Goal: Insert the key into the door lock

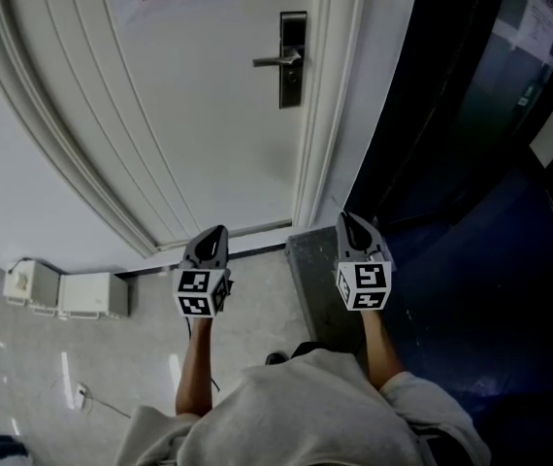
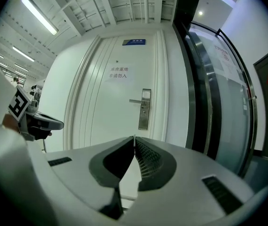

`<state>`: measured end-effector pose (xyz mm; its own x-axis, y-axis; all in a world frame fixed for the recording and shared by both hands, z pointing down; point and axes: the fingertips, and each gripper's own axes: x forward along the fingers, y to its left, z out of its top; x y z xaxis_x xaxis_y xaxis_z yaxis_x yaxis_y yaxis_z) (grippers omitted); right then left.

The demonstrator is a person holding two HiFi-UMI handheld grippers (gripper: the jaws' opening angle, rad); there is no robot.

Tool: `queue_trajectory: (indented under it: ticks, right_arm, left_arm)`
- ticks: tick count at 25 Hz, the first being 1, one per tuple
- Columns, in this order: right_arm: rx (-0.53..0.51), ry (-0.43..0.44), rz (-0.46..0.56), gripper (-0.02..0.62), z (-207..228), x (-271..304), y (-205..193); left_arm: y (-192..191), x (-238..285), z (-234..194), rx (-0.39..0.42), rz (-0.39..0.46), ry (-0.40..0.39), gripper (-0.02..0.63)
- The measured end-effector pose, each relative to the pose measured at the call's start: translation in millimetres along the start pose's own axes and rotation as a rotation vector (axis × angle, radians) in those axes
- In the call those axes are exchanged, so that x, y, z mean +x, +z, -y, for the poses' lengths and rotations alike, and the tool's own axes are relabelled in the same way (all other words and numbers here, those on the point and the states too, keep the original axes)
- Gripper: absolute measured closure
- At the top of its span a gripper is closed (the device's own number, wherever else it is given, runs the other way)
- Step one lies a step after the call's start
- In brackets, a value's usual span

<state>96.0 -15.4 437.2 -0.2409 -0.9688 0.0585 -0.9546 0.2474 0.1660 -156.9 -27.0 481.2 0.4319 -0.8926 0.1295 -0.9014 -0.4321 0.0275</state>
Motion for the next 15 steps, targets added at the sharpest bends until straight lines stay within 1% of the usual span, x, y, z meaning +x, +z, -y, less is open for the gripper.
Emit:
queue_trajectory:
  ticks: [8, 15]
  right_arm:
    - [0.006, 0.009, -0.018, 0.566, 7, 38, -12]
    - [0.018, 0.024, -0.003, 0.566, 28, 105, -17]
  left_arm:
    - [-7, 37, -14, -0.006, -0.018, -0.003, 0.589]
    - [-1, 97, -36, 0.006, -0.024, 0.014, 0.589]
